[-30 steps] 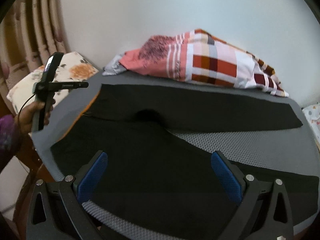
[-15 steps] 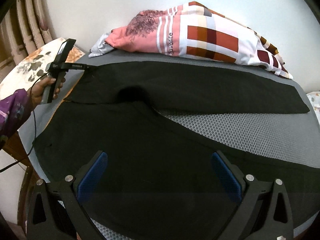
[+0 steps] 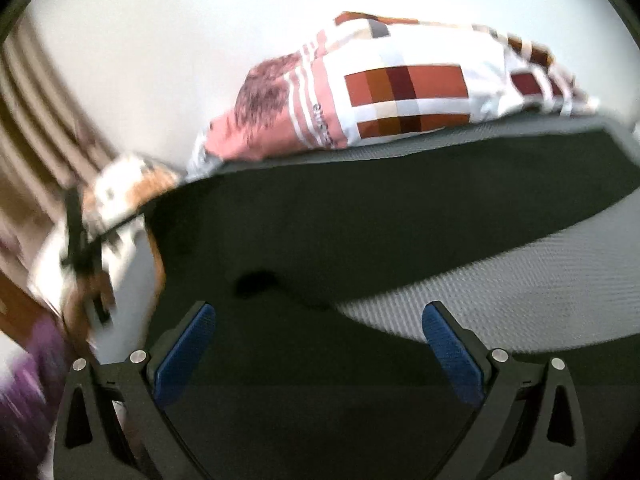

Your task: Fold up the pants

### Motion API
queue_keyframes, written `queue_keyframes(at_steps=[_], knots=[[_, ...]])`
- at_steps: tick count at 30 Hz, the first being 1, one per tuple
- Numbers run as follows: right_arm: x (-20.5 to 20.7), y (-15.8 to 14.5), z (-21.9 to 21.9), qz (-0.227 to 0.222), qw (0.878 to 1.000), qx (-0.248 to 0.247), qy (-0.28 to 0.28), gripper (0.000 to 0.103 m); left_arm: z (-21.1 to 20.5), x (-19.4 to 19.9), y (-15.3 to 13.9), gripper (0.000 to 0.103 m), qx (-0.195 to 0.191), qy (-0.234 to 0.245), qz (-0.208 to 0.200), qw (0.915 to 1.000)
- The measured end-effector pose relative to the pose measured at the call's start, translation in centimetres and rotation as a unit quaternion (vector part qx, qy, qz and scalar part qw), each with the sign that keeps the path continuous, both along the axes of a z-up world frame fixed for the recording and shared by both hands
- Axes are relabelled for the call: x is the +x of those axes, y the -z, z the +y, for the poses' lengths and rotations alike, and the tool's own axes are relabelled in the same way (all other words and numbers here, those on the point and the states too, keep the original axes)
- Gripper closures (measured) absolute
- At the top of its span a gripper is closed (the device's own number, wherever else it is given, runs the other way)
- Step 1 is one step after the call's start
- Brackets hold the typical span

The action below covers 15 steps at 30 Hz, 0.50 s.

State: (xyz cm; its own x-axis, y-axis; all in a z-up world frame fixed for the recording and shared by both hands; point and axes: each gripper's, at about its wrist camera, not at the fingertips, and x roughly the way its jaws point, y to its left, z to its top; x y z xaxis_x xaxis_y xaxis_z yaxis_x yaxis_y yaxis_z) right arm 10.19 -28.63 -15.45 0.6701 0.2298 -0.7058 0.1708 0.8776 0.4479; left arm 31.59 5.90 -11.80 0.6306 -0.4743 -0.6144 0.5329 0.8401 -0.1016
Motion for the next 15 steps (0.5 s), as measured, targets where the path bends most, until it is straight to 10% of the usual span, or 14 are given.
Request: queue_keyframes(at_steps=[7, 15], knots=[[7.1, 3.4, -7.3, 0.038, 0.959, 0.277, 0.049, 0.000, 2.2, -11.3, -3.3, 0.094, -0.051, 0.046, -0.058, 0.9960], [13.2, 7.2, -10.3, 0.078, 0.942, 0.314, 0.086, 0.004, 4.2, -18.2, -0.8, 0.093, -0.081, 0.037, 0.003, 0.9960]])
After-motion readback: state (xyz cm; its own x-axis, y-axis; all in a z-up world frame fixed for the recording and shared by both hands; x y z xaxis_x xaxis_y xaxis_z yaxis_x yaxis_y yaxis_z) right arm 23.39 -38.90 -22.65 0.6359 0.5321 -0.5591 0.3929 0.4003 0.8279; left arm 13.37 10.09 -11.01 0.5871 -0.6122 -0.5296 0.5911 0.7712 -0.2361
